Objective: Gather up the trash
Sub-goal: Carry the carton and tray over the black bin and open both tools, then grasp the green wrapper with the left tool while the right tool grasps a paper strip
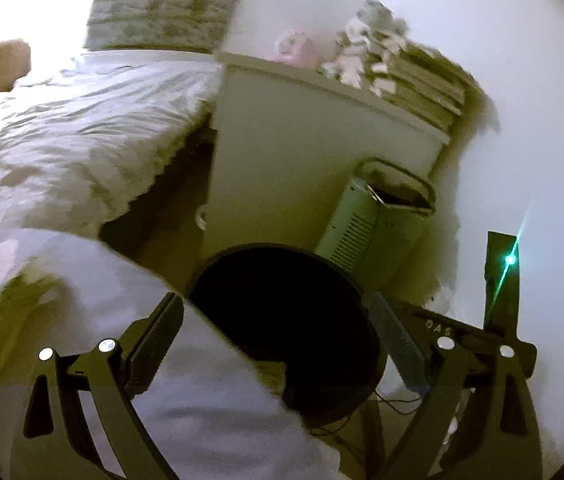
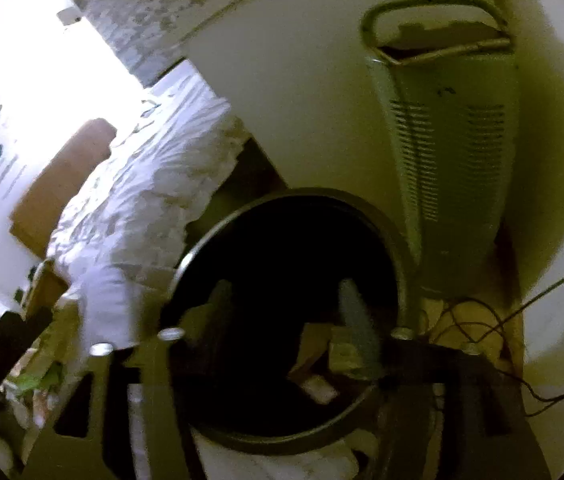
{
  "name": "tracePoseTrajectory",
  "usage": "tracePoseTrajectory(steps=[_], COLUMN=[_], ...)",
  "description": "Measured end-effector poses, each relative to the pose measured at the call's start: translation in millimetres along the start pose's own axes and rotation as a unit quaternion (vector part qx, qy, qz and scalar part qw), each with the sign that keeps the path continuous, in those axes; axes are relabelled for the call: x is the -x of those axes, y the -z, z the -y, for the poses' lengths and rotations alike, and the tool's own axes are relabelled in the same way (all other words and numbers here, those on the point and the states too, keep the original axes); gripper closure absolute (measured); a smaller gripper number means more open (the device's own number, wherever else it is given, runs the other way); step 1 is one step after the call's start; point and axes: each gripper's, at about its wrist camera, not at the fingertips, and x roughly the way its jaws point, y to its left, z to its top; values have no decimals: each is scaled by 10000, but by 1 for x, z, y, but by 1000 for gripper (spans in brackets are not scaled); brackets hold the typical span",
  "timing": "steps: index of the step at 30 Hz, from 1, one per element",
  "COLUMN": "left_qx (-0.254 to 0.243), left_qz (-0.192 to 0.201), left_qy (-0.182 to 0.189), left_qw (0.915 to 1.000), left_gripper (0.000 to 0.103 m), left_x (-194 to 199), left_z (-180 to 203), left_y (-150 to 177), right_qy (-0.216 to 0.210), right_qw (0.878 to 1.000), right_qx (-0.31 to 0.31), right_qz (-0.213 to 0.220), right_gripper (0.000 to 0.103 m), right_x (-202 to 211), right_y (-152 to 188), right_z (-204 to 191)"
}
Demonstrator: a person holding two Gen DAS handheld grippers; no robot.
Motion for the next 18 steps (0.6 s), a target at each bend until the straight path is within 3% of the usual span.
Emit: tracePoseTrajectory(steps=[6,9,12,18], left_qx=[592,953,1413,2293], left_qz=[300,533,765,1023], left_qy=[-409,-728,-1132,-1829], left_qw=[9970,9913,9805,9505], left_gripper=[10,10,10,11], left_x=[57,94,131,188], left_z=[-52,-87,-129,-212], left_y=[11,22,37,69], right_qy=[-582,-954,-1406,-2342], right_qw=[9960,9893,9794,9499], right_qx=[641,1015,1273,1495], right_qz=[-222,-426,-694,-1430], right_gripper=[38,38,38,38], right_x=[0,-2,-6,-24], right_y=[8,18,29,62], right_z=[-74,-121,-168,-262])
